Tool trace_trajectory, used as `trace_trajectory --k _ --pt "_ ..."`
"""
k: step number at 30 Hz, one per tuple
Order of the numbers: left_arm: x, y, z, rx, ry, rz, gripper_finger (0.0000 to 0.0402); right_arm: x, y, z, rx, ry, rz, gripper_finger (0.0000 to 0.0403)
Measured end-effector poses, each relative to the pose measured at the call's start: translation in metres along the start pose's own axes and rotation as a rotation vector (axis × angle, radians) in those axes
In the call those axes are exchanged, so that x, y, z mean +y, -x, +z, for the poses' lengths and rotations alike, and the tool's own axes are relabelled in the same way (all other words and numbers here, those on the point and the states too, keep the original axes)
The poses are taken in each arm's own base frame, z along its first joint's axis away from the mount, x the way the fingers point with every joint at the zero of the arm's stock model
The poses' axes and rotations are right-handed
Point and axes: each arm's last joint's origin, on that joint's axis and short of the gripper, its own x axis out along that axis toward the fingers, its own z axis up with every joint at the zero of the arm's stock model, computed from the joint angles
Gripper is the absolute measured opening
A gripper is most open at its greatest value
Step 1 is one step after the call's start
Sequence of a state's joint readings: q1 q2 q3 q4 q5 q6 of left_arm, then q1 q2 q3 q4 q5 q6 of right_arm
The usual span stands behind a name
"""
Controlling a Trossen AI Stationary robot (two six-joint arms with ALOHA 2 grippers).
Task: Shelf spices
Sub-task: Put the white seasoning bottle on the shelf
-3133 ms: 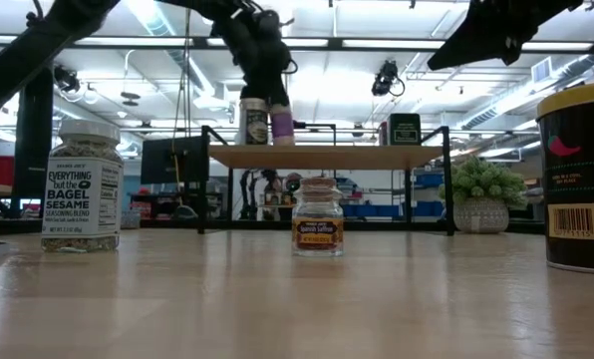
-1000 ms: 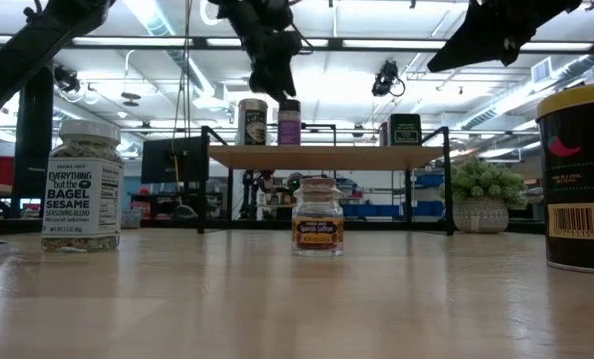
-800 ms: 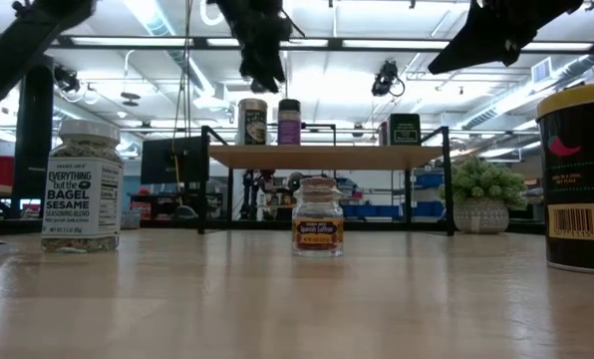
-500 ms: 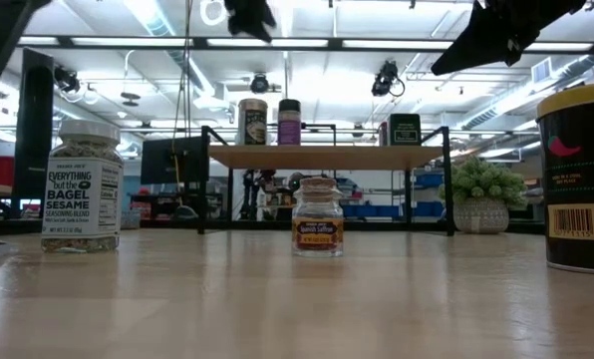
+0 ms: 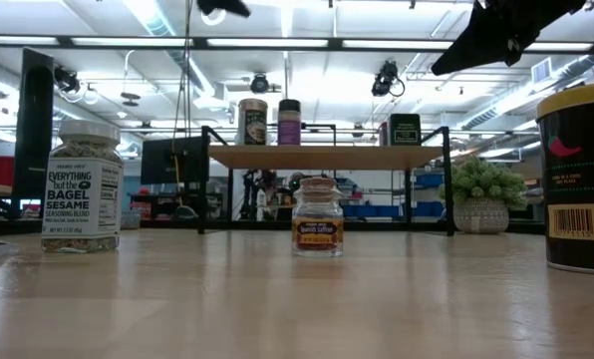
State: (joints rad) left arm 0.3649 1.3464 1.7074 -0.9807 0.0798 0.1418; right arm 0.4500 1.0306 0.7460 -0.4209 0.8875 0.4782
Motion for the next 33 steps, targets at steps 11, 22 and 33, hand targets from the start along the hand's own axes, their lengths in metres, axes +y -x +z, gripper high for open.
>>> trace_trajectory --k 11,22,33 --pt "-0.041 -0.011 -0.136 -0.254 0.171 -0.031 0.0257 0.002 0.0 0.003 -0.013 -0.032 0.029 0.0003" --pt "-0.048 -0.05 -0.197 -0.271 0.25 -0.056 0.0257 0.023 -0.031 0.012 -0.081 -0.031 0.075 0.0001" --pt "-0.048 -0.05 -0.199 -0.282 0.233 -0.075 0.0257 0.052 -0.117 0.001 -0.15 -0.065 0.293 0.0002"
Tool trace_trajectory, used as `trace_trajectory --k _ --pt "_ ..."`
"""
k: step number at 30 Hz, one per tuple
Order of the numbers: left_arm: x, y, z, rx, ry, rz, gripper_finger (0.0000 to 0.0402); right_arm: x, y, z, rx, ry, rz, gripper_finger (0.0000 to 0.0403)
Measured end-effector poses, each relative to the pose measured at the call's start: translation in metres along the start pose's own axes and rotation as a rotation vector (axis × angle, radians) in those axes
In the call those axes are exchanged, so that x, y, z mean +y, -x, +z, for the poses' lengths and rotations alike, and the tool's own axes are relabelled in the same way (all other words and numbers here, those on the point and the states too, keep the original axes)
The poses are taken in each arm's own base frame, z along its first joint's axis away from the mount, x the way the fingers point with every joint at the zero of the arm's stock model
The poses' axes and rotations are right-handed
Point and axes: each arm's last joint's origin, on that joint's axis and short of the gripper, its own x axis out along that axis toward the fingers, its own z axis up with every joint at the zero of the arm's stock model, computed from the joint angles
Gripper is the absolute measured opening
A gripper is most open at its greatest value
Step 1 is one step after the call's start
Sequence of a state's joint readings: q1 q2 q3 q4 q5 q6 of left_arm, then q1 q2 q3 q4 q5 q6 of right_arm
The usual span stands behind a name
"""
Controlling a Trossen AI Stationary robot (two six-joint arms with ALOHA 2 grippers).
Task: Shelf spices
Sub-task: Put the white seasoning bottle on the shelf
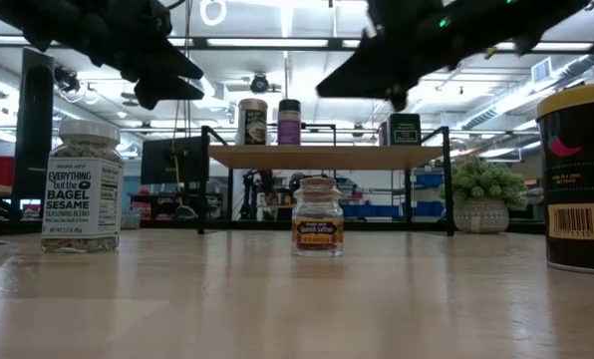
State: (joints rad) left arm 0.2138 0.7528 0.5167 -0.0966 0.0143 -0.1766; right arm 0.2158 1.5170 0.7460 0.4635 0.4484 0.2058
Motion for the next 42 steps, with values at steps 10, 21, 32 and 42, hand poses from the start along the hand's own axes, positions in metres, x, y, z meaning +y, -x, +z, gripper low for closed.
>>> trace_trajectory --k 10,21,32,42 --pt "0.0 0.0 -0.001 0.007 -0.015 -0.005 0.0216 0.023 -0.056 -0.001 0.042 0.11 0.066 0.0001" --pt "-0.001 -0.001 0.01 -0.108 -0.048 0.006 0.0178 0.024 -0.066 0.016 0.007 0.12 0.07 0.0004" --pt "0.0 -0.001 0.01 -0.102 -0.048 0.029 0.0178 0.04 -0.124 -0.006 0.004 0.113 0.253 0.0081" --pt "0.0 -0.001 0.01 -0.101 -0.041 0.029 0.0178 0.055 -0.156 -0.013 0.047 0.124 0.367 0.0233"
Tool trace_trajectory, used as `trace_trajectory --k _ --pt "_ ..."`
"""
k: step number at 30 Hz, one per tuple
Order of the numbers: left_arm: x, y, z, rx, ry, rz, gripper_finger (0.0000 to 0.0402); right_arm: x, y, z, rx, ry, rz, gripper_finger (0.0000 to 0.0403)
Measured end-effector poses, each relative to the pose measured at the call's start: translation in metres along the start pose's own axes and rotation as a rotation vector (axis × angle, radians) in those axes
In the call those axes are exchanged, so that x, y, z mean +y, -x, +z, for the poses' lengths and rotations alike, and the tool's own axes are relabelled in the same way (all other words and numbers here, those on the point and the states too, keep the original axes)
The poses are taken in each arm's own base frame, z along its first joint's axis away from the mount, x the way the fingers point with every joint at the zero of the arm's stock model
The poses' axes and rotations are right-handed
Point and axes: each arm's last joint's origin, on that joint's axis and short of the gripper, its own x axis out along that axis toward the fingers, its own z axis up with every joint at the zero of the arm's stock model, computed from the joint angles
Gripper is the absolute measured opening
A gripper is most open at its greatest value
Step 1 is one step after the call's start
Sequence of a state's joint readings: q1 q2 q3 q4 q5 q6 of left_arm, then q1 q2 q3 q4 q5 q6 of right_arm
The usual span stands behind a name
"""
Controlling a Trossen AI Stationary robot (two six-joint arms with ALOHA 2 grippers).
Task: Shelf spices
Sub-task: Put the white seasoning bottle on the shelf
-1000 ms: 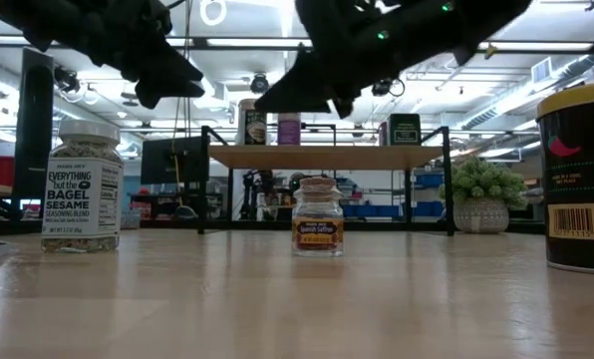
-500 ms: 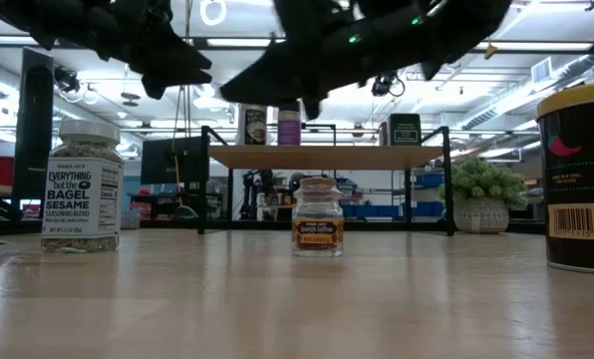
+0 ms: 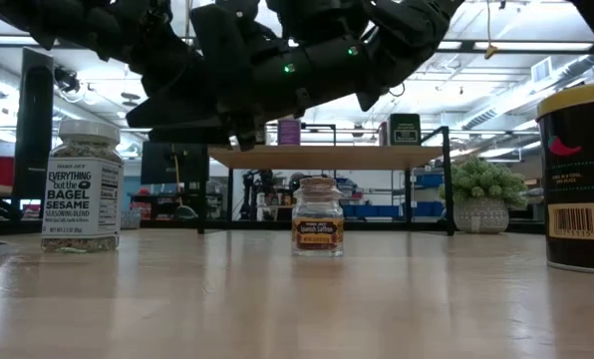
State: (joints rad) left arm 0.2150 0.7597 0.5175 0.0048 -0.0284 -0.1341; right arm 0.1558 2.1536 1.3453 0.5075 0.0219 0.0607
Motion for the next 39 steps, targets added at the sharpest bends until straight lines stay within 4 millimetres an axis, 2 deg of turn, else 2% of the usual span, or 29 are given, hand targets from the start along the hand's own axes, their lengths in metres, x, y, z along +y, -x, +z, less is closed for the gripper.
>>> trace_trajectory --k 5,8,15,24,27,39 --pt "0.0 0.0 0.0 0.0 0.005 -0.001 0.0178 0.0 -0.001 -0.003 0.012 0.014 0.015 0.0312" --pt "0.0 0.0 0.0 0.001 0.03 -0.001 0.0178 -0.001 -0.005 -0.007 0.011 0.022 -0.001 0.0346" --pt "0.0 0.0 -0.001 0.006 0.054 -0.003 0.0178 0.0 -0.023 0.0 -0.029 0.055 -0.03 0.0373" --pt "0.0 0.0 -0.001 0.016 0.053 0.0 0.0178 0.0 -0.042 0.0 -0.009 -0.039 0.009 0.0358" --pt "0.0 0.0 -0.003 0.027 0.053 0.002 0.0178 0.0 -0.043 0.009 -0.015 -0.029 0.0 0.0346" --pt "0.001 0.0 -0.005 0.048 0.053 0.008 0.0178 -0.007 -0.043 0.009 0.009 -0.038 0.026 0.024"
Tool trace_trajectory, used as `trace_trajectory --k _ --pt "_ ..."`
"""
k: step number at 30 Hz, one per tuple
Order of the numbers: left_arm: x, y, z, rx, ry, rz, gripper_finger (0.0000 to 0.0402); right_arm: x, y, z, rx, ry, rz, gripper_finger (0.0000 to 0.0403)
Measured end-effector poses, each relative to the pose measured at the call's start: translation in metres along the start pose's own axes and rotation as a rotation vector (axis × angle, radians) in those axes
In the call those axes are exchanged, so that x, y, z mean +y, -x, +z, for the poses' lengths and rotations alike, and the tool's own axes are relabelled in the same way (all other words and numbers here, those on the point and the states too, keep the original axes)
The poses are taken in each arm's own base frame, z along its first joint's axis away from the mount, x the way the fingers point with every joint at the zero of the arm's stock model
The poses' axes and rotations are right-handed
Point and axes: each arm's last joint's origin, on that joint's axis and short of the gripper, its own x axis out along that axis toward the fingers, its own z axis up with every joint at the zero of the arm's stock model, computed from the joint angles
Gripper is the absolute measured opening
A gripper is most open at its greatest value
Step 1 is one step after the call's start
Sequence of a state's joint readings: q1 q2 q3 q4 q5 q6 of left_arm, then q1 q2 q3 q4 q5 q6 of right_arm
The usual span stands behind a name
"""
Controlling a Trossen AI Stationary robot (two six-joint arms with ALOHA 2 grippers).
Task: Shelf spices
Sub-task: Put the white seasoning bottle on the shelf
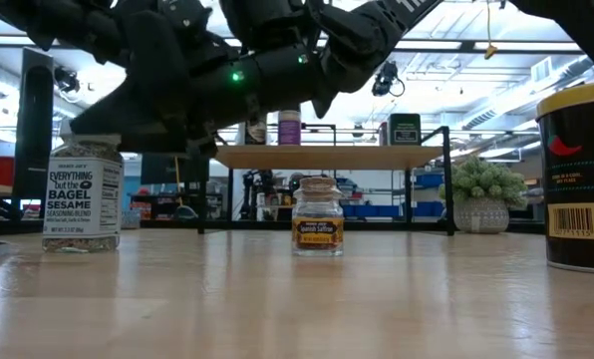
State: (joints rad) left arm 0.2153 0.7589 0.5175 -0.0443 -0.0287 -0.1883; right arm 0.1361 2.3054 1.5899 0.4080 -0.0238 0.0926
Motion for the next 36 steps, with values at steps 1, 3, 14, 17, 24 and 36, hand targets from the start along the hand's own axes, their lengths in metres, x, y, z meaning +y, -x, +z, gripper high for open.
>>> trace_trajectory --k 1,3,14,17,24,36 --pt "0.0 0.0 0.0 0.002 0.0 0.0 0.0178 0.0 0.0 0.001 -0.005 0.006 -0.006 0.0234" --pt "0.0 0.0 0.0 0.0 0.0 0.0 0.0178 0.0 0.0 0.001 -0.007 0.009 -0.008 0.0219" --pt "0.0 0.0 0.0 0.005 -0.003 0.002 0.0178 -0.001 0.0 0.001 -0.006 0.022 -0.012 0.0192" --pt "0.0 0.002 0.0 0.002 -0.017 0.002 0.0178 0.0 0.002 0.003 0.009 0.026 -0.013 0.0191" --pt "0.0 0.01 0.002 -0.016 -0.025 0.005 0.0178 0.0 0.023 0.027 0.091 0.039 -0.023 0.019" --pt "0.001 0.023 0.003 -0.036 -0.023 0.011 0.0178 -0.001 0.084 0.069 0.109 0.086 -0.136 0.019"
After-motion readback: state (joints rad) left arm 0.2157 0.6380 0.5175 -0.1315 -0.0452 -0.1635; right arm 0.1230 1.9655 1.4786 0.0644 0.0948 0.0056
